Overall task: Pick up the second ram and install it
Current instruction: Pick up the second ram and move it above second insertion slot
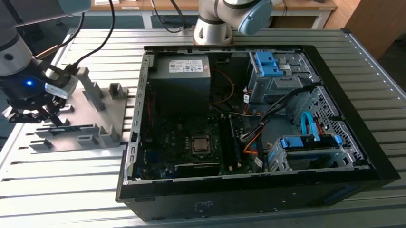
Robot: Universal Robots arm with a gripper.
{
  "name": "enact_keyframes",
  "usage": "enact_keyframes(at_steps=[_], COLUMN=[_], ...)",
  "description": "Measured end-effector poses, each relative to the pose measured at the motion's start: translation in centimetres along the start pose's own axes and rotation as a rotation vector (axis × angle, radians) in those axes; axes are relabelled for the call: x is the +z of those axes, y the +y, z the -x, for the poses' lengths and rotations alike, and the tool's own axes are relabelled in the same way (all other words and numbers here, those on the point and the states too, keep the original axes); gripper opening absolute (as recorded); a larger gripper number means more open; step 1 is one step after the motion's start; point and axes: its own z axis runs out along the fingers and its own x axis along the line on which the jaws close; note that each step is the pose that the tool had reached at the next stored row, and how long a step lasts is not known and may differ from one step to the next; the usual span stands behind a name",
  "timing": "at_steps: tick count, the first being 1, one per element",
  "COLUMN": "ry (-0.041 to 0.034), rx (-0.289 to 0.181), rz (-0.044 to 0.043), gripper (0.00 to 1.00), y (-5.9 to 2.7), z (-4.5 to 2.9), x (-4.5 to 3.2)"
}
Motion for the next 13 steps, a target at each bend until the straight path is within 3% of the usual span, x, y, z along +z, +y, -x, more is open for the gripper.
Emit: enact_keyframes(at_steps=[13], ry=[0.0040], rx=[-0.117], rz=[-0.0051], gripper=[0.10], y=[0.00], z=[0.00], x=[0.01])
